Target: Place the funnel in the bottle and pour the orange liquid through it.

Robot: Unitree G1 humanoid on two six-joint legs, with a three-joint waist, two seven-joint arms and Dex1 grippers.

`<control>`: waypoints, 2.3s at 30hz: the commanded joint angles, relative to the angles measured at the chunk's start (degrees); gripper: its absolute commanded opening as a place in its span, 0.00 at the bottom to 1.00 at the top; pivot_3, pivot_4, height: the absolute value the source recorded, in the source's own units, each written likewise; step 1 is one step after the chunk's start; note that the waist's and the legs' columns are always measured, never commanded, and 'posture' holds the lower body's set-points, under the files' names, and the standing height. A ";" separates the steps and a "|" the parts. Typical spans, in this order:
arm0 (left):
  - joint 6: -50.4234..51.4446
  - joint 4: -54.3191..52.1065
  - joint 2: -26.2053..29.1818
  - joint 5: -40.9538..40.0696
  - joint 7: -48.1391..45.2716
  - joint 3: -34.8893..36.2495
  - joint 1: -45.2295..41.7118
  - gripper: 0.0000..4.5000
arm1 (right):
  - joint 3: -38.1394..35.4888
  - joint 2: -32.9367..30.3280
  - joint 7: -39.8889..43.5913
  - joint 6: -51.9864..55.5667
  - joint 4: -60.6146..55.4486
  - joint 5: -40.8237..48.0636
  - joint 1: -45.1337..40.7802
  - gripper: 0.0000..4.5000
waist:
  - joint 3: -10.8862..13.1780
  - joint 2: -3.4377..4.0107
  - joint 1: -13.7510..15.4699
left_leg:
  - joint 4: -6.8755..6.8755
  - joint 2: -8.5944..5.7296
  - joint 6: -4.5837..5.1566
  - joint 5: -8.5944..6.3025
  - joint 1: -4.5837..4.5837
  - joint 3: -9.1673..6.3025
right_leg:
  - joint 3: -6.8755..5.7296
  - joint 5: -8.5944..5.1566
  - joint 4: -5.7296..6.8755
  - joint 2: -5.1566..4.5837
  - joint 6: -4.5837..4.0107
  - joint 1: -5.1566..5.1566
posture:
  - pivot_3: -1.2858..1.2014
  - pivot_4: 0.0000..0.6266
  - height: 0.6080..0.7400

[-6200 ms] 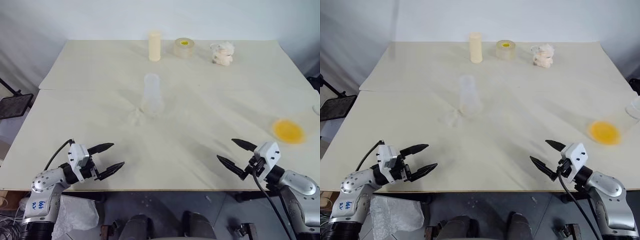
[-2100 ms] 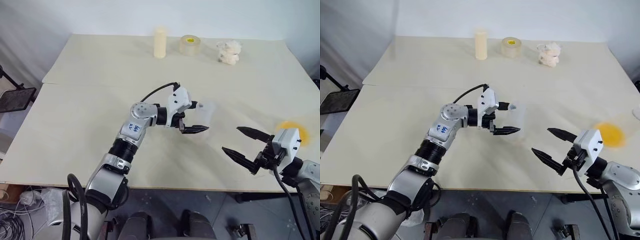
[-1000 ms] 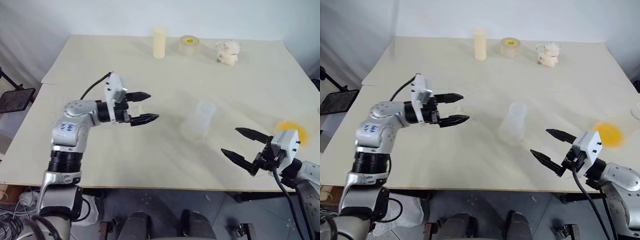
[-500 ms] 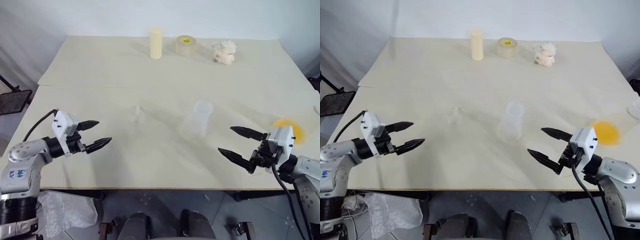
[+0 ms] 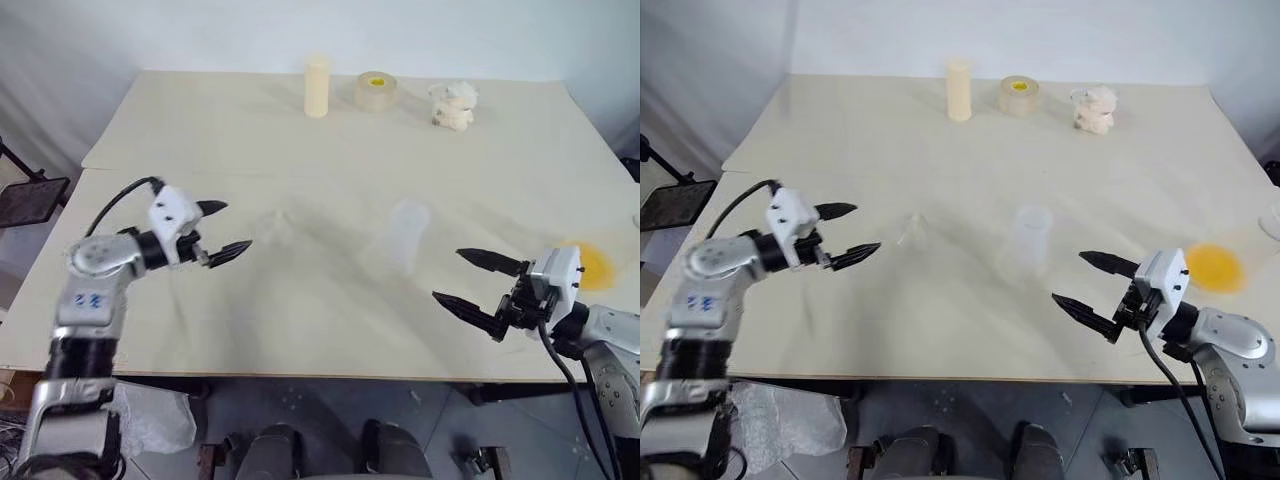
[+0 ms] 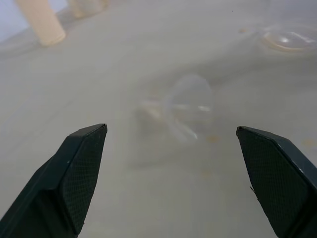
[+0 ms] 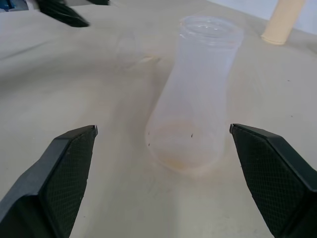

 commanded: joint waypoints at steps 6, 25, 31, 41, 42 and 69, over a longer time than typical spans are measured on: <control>-16.68 25.93 -3.29 8.97 -1.96 -7.74 -16.03 0.99 | -0.42 0.91 -3.90 0.83 -9.85 1.63 3.63 1.00 | 0.00 -0.02 -0.62 | -0.04 -0.03 0.00 0.00 -0.05 0.25 | -0.08 0.00 0.02 0.00 0.00 -0.03 | 0.52 0.24 1.00; -25.66 41.38 -6.32 11.24 -5.86 -8.30 -24.97 0.01 | -1.21 2.05 -8.35 1.06 -15.10 2.33 7.13 1.00 | 0.00 -0.06 -0.65 | -0.01 -0.02 0.02 0.00 -0.09 0.22 | -0.09 0.00 0.03 -0.01 0.00 -0.04 | 0.52 0.24 1.00; -18.95 38.02 -5.72 6.87 -10.21 -5.37 -25.07 0.01 | -2.23 1.04 -6.92 0.60 -13.18 2.87 5.79 1.00 | 0.00 -0.07 -0.67 | 0.01 -0.03 0.02 -0.01 -0.09 0.21 | -0.08 0.00 0.07 -0.02 0.00 -0.04 | 0.52 0.24 1.00; 15.17 18.10 -6.28 -7.97 -19.17 -0.46 -28.73 0.01 | -5.62 -0.88 -4.90 3.08 -12.55 6.64 5.13 1.00 | 0.02 -0.10 -0.69 | 0.04 0.00 0.02 -0.01 -0.10 -0.05 | -0.06 0.00 0.13 -0.02 0.00 -0.04 | 0.52 0.24 1.00; 19.41 16.40 -6.38 -9.25 -18.90 -0.43 -29.59 0.01 | -5.67 -0.93 -4.90 3.44 -12.76 6.98 5.10 1.00 | 0.02 -0.10 -0.68 | 0.04 0.00 0.02 -0.01 -0.10 -0.09 | -0.05 0.00 0.13 -0.01 0.00 -0.04 | 0.52 0.24 1.00; 63.93 35.23 -15.98 -14.21 -17.17 -9.23 -58.06 0.50 | -5.37 3.55 -10.89 1.35 -18.50 4.92 10.91 1.00 | 0.05 -0.15 -0.65 | 0.00 -0.06 0.02 -0.01 -0.10 -0.04 | 0.05 0.00 0.14 -0.02 0.01 -0.09 | 0.52 0.24 1.00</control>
